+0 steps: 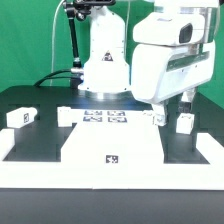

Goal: Assemble one leg

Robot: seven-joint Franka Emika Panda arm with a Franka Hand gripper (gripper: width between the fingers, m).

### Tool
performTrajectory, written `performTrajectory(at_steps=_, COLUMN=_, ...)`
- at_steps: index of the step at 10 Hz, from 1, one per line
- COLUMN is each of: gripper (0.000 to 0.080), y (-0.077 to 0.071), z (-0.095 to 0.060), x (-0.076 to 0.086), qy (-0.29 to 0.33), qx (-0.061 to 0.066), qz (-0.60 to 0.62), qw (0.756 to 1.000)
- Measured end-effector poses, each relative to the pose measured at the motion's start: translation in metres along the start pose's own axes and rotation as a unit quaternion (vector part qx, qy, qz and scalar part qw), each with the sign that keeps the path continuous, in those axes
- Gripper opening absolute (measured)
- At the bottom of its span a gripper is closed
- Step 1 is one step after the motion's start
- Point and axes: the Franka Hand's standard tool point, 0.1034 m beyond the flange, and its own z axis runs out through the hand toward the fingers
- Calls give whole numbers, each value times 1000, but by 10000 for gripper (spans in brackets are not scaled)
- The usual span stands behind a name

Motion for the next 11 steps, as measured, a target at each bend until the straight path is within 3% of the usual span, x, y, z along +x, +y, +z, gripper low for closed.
performTrajectory(at_steps=7, gripper=649, y=-1, z=1, x=0, qy=0, qx=0, qz=-4, qw=1000)
performTrajectory(at_steps=8, gripper=649, y=-4, z=4, x=-3, qy=8, qx=-7, qz=-45, qw=999)
performTrajectory(at_steps=11, gripper=649, y=-19, z=18, x=-32, qy=14, qx=-25, qz=-191, qw=981)
